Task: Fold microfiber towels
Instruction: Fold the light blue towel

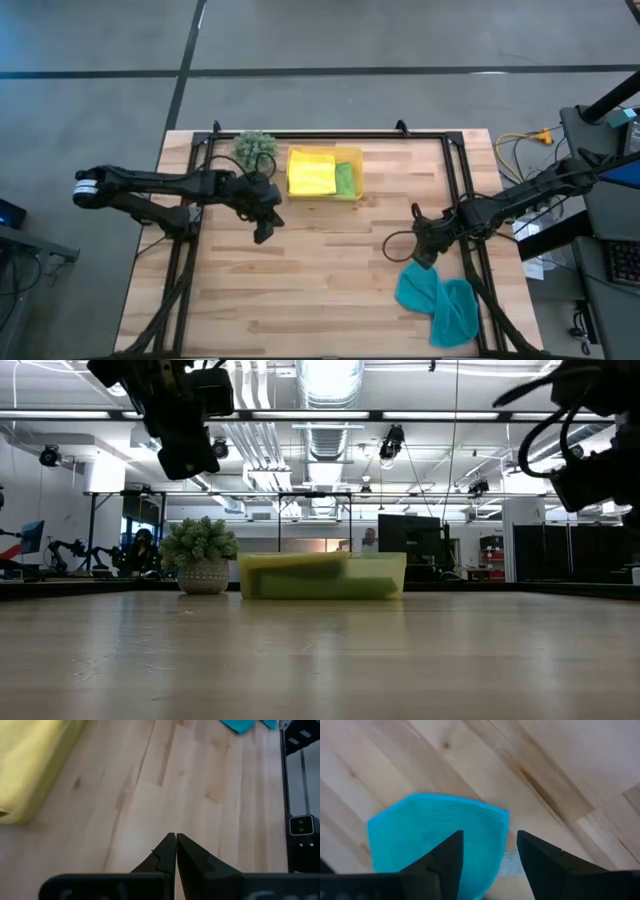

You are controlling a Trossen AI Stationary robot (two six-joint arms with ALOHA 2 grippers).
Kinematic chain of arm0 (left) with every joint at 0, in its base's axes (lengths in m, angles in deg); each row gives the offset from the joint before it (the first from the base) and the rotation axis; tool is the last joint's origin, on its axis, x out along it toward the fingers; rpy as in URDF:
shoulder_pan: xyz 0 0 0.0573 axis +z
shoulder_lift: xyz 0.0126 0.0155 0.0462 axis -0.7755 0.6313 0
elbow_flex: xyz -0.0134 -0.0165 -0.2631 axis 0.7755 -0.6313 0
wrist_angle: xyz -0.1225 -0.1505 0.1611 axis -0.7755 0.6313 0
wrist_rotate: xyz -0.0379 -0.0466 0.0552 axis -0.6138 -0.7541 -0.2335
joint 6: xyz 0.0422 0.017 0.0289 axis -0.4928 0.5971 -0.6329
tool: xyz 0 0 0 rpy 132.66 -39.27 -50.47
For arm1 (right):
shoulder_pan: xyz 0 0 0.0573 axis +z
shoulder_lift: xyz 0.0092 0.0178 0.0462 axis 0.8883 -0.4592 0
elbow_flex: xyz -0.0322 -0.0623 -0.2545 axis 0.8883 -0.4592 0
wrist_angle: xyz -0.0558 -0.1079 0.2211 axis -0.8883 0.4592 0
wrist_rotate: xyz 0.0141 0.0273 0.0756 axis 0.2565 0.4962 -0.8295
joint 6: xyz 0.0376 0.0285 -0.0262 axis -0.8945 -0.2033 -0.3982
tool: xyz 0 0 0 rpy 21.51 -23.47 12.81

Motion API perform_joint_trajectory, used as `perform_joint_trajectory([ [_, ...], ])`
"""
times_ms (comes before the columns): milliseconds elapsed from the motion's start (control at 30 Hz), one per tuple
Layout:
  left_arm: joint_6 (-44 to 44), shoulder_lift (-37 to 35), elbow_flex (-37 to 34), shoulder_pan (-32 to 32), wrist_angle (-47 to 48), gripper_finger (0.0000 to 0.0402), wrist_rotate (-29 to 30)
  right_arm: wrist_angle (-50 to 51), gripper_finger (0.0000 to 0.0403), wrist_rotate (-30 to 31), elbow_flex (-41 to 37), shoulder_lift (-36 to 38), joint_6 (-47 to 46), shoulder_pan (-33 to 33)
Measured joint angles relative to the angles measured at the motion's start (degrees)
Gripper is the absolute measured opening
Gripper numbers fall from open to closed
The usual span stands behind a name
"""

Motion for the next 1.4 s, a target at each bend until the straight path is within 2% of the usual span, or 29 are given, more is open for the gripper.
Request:
perform_joint_trajectory([
  [233, 1.2, 2.9, 0.0, -2.0, -3.3, 0.0, 0.0, -1.1, 0.0172, -0.7, -1.1, -2.8, -0.4, 0.6],
  [500, 3.9, 5.0, 0.0, -3.1, -6.2, 0.0, 0.0, -3.5, 0.0147, -3.6, -0.6, -12.6, 1.5, 0.9],
  [633, 3.9, 5.0, 0.0, -3.4, -6.6, 0.0, 0.0, -1.4, 0.0107, -3.7, 2.2, -16.6, 5.0, 1.5],
  [767, 3.9, 5.0, 0.0, -3.5, -9.3, 0.0, 0.1, -2.0, 0.0032, -3.1, 6.2, -18.0, 11.9, 1.8],
  [867, 3.9, 5.3, 0.0, -3.5, -13.7, 0.0, 0.1, -1.8, 0.0014, -1.8, 8.5, -17.6, 15.7, 1.7],
  [1033, 3.9, 6.6, 0.0, -3.5, -24.6, 0.0, 0.2, -0.9, 0.0009, 3.4, 13.9, -15.5, 17.3, 1.7],
  [1200, 4.2, 10.3, 0.0, -3.5, -41.8, 0.0, 0.2, -0.2, 0.0009, 12.5, 21.1, -13.7, 19.6, 1.7],
  [1267, 8.1, 12.6, 0.0, -3.4, -47.3, 0.0001, -0.1, 1.5, 0.0009, 15.8, 24.3, -13.7, 21.0, 1.6],
  [1400, 12.4, 18.9, 0.0, -3.2, -55.6, 0.0038, -4.7, 5.7, 0.0009, 20.9, 30.7, -14.4, 23.1, 1.1],
])
